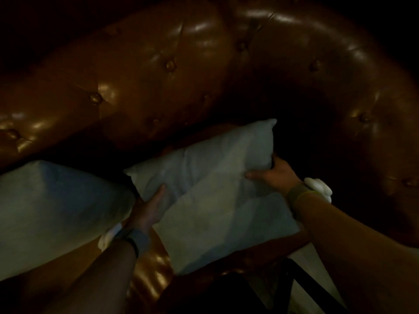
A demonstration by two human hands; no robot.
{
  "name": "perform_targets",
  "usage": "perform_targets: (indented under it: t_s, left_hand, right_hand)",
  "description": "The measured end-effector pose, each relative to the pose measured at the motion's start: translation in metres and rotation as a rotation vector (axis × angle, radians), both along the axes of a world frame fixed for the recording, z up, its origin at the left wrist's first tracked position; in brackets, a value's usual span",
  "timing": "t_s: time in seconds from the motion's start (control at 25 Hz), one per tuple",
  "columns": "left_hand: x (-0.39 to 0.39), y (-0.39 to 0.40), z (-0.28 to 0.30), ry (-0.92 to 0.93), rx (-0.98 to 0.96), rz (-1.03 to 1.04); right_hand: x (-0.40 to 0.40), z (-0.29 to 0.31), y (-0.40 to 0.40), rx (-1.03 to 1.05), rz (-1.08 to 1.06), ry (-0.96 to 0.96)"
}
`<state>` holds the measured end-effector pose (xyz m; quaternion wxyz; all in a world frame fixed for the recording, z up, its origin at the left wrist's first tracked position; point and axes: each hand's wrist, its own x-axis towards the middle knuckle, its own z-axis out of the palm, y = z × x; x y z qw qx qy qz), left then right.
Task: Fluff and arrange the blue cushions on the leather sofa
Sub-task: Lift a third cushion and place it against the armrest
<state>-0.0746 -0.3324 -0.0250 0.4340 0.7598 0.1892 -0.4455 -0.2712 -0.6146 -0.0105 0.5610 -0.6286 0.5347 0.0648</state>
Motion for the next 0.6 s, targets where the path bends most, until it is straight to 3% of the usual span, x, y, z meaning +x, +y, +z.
perform_targets:
  t_s: [0.12, 0.2, 0.32, 0.6]
  left_hand:
    - [0.008, 0.013, -0.025, 0.018, -0.011, 0.083]
    - [0.012, -0.011, 0.012, 0.054, -0.039, 0.084]
    - [0.004, -0.071, 0.093, 0.030, -0.071, -0.048]
    - [0.004, -0.184, 0.136, -0.081, -0.179, -0.394]
  right_hand:
    - [-0.037, 0.026, 0.002, 0.114, -0.155, -0.056]
    - [-0.051, 0.038, 0.007, 0.150, -0.275, -0.088]
    - [-0.078, 0.057, 0.013, 0.173, -0.426, -0.169]
    - [-0.124, 0.076, -0.001, 0.167, -0.731, -0.390]
